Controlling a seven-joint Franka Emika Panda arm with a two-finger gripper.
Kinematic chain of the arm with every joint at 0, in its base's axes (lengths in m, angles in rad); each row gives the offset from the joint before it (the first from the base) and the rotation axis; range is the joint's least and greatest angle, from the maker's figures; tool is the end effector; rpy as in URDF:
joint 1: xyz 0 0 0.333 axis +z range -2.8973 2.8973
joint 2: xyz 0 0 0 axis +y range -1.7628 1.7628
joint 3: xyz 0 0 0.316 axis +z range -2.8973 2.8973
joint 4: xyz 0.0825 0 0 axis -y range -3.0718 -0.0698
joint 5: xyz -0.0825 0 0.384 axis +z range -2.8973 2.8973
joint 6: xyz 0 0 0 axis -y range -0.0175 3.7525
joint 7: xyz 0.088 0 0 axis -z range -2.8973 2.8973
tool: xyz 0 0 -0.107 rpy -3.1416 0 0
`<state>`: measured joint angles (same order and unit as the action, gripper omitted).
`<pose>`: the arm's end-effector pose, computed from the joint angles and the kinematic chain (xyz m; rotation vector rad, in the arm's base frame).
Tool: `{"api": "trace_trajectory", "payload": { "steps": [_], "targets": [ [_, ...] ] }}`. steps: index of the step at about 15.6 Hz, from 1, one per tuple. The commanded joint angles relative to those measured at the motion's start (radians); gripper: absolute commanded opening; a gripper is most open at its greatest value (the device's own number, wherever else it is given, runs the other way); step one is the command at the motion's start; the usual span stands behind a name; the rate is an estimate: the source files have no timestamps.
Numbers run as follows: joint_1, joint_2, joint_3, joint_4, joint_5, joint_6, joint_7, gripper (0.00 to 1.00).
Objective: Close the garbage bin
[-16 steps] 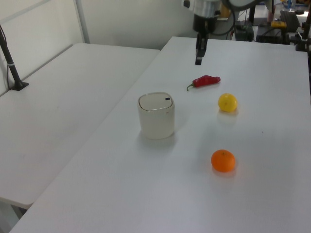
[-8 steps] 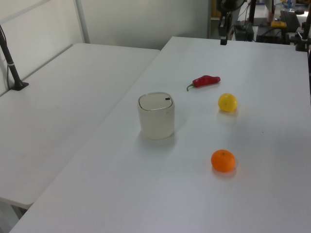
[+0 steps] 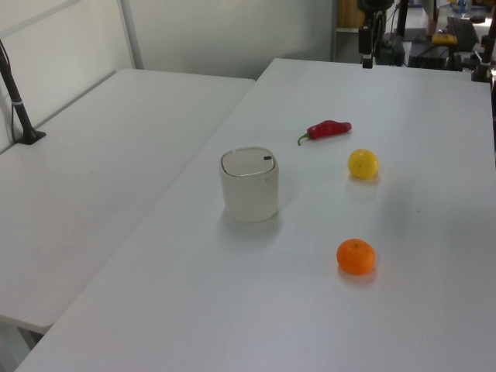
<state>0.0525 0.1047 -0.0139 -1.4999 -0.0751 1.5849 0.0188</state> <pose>0.5874 0.0152 0.5997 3.0642 0.0332 -0.0268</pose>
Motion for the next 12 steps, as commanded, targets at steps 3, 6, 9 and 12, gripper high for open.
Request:
{"api": "trace_trajectory", "payload": {
  "steps": [3,6,9,12],
  "targets": [
    [0.003,-0.034,-0.001,-0.034,-0.026,-0.008,0.015,1.0],
    [0.003,-0.033,-0.001,-0.033,-0.026,-0.006,0.018,1.0],
    [0.001,-0.033,-0.001,-0.031,-0.026,-0.005,0.018,1.0],
    [-0.008,-0.033,-0.003,-0.029,-0.026,-0.005,0.018,1.0]
  ]
}}
